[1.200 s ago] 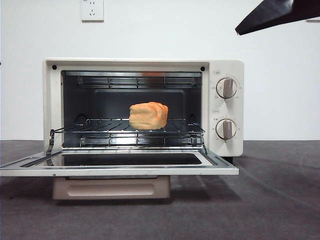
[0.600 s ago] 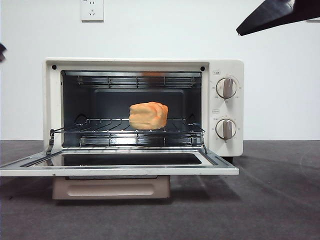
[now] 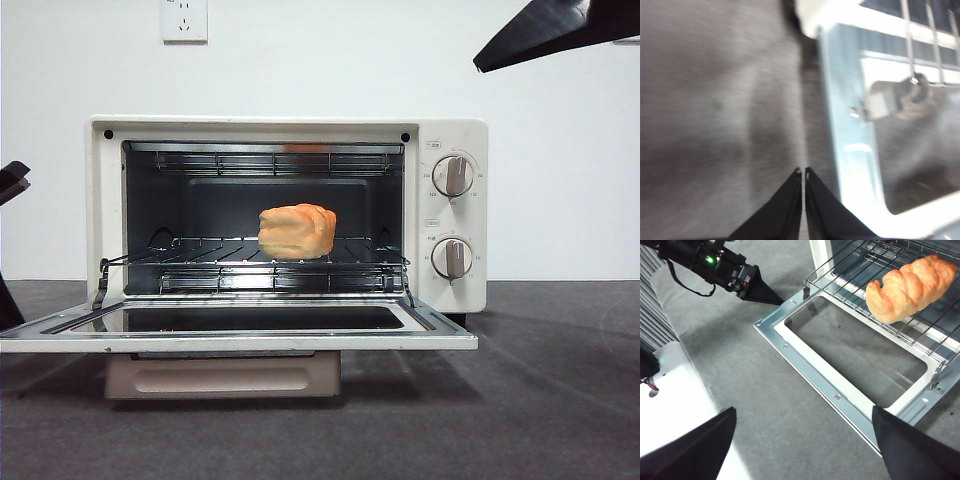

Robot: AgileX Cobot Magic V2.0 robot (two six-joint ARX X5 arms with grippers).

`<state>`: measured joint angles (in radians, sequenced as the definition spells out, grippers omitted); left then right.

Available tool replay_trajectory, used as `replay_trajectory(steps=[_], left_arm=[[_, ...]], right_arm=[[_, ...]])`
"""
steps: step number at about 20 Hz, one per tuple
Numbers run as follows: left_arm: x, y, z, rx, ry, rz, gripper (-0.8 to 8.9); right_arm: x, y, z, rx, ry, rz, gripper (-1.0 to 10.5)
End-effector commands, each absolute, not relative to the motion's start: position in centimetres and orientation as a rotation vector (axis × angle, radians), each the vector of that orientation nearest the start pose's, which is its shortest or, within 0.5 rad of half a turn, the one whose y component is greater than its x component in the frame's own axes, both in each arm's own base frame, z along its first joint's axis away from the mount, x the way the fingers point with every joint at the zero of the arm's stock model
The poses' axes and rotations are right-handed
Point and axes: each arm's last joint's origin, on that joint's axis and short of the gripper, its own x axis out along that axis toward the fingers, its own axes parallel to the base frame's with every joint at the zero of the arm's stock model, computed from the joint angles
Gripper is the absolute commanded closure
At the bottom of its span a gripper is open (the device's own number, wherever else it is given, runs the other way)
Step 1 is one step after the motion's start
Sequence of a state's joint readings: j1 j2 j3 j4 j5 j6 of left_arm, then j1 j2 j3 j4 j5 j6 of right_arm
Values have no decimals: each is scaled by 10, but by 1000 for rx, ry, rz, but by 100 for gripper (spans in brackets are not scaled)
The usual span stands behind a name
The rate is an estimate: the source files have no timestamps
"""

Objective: The left arm flap open the oven, the right arm pick bread and place it into oven, the left arm flap close the oven

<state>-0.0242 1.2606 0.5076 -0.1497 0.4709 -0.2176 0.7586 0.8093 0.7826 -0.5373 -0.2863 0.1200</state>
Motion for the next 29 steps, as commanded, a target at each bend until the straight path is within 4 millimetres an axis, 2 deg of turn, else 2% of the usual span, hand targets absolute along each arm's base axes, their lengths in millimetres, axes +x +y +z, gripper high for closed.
replay_trajectory(steps=[1, 5, 9, 18, 29], left_arm=[[221, -17, 147, -407, 971, -414, 799], [224, -19, 135, -433, 1020, -462, 799], [226, -20, 134, -470, 1013, -532, 799], [235, -21, 146, -616, 903, -670, 799], [254, -6, 173, -691, 623, -666, 799]], right_arm=[[114, 121, 300, -27, 625, 989, 515], [114, 121, 300, -27, 625, 985, 515], [114, 121, 300, -28, 625, 982, 515], [114, 121, 300, -23, 625, 981, 515], [114, 121, 300, 1, 633, 974, 515]])
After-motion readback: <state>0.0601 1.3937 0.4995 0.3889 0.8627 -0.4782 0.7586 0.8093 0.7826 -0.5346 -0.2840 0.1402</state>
